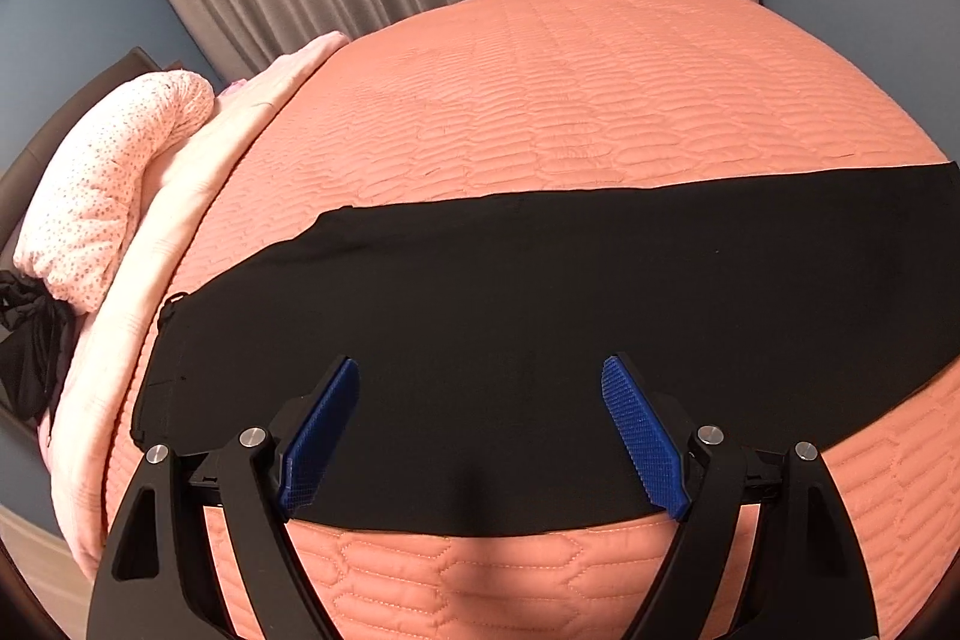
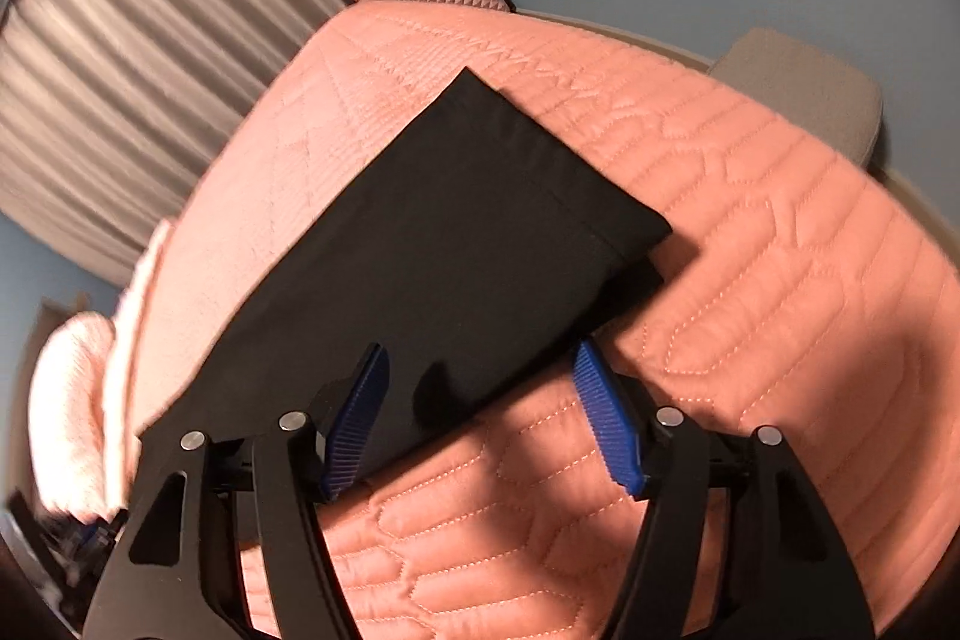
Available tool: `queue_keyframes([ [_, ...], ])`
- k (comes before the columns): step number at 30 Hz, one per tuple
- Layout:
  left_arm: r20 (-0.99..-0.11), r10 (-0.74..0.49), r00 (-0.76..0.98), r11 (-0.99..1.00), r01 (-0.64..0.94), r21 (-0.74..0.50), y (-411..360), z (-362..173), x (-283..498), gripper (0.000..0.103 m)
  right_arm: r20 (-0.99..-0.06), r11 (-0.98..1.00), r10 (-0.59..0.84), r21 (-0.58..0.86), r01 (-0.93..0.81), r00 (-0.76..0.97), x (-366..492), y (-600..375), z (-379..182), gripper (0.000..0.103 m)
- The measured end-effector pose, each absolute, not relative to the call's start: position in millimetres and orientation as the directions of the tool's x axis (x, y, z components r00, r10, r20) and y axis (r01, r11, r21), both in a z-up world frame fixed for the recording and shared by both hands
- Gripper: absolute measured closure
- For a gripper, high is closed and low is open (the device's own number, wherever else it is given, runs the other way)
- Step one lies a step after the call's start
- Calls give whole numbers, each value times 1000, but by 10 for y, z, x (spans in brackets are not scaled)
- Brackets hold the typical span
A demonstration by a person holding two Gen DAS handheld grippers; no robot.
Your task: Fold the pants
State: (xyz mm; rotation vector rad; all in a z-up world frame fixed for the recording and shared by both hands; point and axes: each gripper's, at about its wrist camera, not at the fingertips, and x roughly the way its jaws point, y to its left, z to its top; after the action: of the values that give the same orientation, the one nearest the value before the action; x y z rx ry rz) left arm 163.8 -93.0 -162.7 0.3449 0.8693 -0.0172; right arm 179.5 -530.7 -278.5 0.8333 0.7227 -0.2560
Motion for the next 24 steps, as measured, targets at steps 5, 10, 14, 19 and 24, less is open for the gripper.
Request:
queue_keyframes([
  [5,-778,93,622,962,146,233,-872,-1650,1651,22,-622,597,85,657,460,778,1924,-5432,-2837,40],
  [10,-769,107,630,958,141,249,-795,-1627,1593,22,-653,629,26,599,496,757,2038,-5422,-2831,82],
  [14,-767,120,630,963,114,244,-581,-1580,1575,22,-649,752,-50,475,456,759,2116,-5144,-2393,96],
  [19,-762,139,633,971,64,230,-181,-1513,1533,22,-612,960,-14,213,182,791,2613,-4058,-1551,97],
  [24,-759,163,630,978,0,210,326,-1441,1415,22,-652,985,140,15,-172,745,3040,-2453,-1399,97],
])
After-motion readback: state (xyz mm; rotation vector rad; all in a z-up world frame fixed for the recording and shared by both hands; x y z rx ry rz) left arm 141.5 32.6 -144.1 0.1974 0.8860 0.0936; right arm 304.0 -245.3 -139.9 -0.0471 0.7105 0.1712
